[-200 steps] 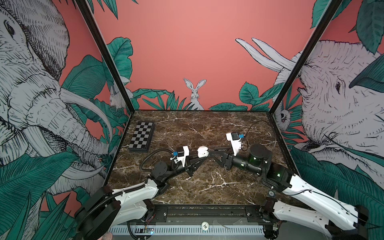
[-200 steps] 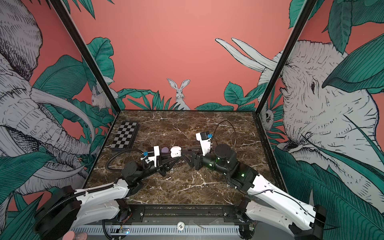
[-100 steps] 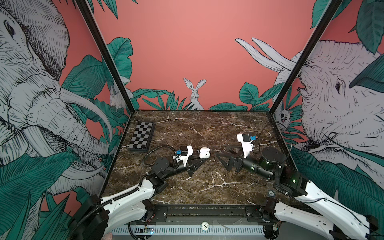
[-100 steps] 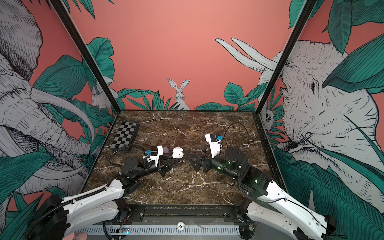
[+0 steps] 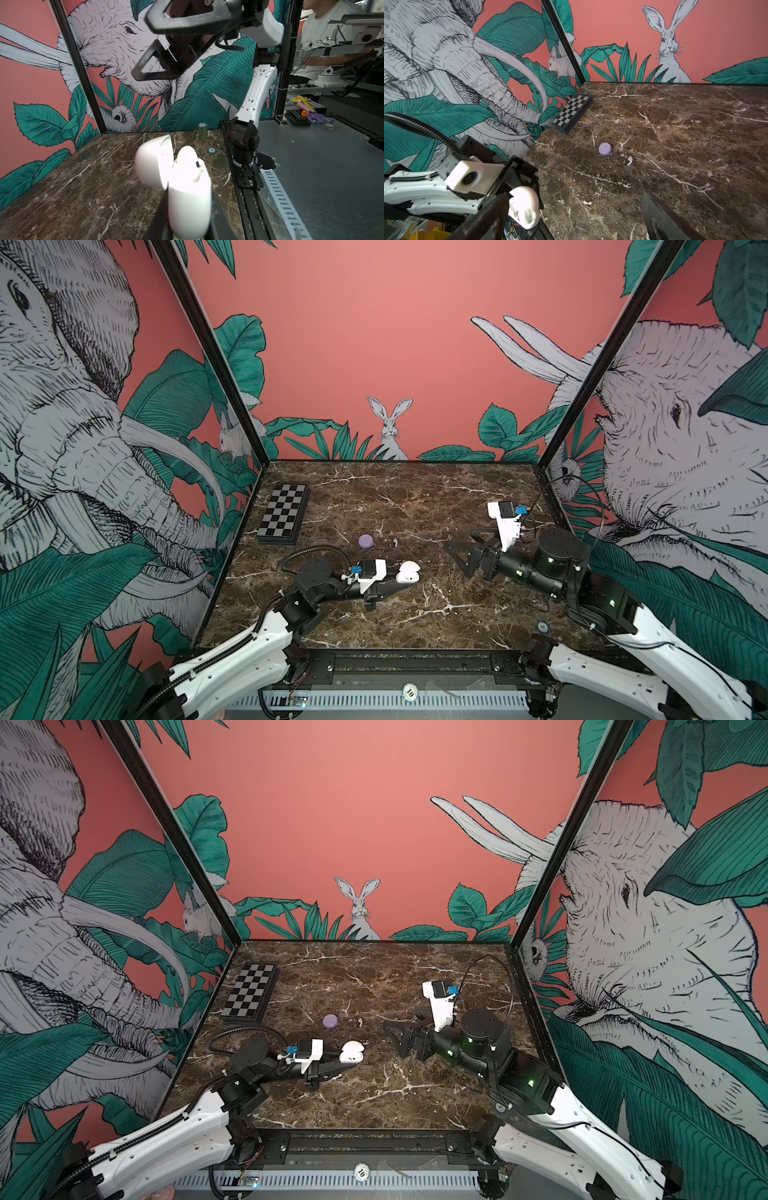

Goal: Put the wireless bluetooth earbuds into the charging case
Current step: 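Open the right gripper and withdraw it from the case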

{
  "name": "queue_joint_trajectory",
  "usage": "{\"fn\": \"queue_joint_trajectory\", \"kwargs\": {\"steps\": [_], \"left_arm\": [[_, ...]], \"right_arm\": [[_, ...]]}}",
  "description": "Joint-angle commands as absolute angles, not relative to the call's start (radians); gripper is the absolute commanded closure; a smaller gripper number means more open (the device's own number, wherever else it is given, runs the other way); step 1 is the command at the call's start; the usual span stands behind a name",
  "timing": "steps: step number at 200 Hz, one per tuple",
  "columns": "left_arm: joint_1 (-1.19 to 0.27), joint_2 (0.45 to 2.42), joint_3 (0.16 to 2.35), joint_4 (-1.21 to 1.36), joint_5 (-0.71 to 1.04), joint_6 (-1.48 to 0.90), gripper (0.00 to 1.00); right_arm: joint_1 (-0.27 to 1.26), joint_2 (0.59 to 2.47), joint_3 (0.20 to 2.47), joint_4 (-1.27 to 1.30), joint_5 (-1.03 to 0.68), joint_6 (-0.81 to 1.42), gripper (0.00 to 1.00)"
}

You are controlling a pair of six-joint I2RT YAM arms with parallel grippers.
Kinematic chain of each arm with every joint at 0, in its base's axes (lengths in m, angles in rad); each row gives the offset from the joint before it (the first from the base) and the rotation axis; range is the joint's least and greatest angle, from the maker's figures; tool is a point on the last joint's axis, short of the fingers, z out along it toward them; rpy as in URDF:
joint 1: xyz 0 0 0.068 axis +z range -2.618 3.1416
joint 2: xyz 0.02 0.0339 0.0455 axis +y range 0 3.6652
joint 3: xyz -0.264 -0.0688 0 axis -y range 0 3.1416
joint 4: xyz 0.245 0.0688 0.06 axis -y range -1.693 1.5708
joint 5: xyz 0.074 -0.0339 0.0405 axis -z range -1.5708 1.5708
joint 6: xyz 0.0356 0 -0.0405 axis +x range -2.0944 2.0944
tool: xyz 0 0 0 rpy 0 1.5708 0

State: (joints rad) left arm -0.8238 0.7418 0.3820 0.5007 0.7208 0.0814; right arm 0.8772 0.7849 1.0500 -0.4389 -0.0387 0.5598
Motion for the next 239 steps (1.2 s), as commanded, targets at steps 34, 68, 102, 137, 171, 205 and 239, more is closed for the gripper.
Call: {"fn": "queue_joint_trajectory", "kwargs": {"steps": [34, 68, 102, 137, 171, 205, 239], "left_arm": [[-0.826, 0.614, 0.406, 0.179, 0.839, 0.26, 1.0], [-0.859, 0.566, 0.41, 0.037, 0.806, 0.367, 1.0], [-0.869, 0.543, 0.418, -0.021, 0.792, 0.395, 1.0], [-0.869, 0.526, 0.44, -0.076, 0.782, 0.413, 1.0], [-0.869, 0.537, 0.517, -0.243, 0.811, 0.464, 1.0], [-0.869, 0.489, 0.427, -0.079, 0.748, 0.36, 1.0], [-0.87, 0.484, 0.395, -0.015, 0.72, 0.312, 1.0]], "right_arm": [[0.77, 0.953, 1.09, -0.461, -0.119, 0.646, 0.02], [0.767, 1.083, 1.116, -0.426, -0.152, 0.64, 0.02], [0.768, 1.216, 1.142, -0.428, -0.094, 0.614, 0.02], [0.767, 1.396, 1.232, -0.484, -0.137, 0.594, 0.07], [0.768, 1.548, 1.305, -0.555, -0.084, 0.605, 0.21], [0.768, 1.758, 1.472, -0.664, -0.042, 0.58, 0.32], [0.767, 1.907, 1.589, -0.708, -0.043, 0.574, 0.42]]}}
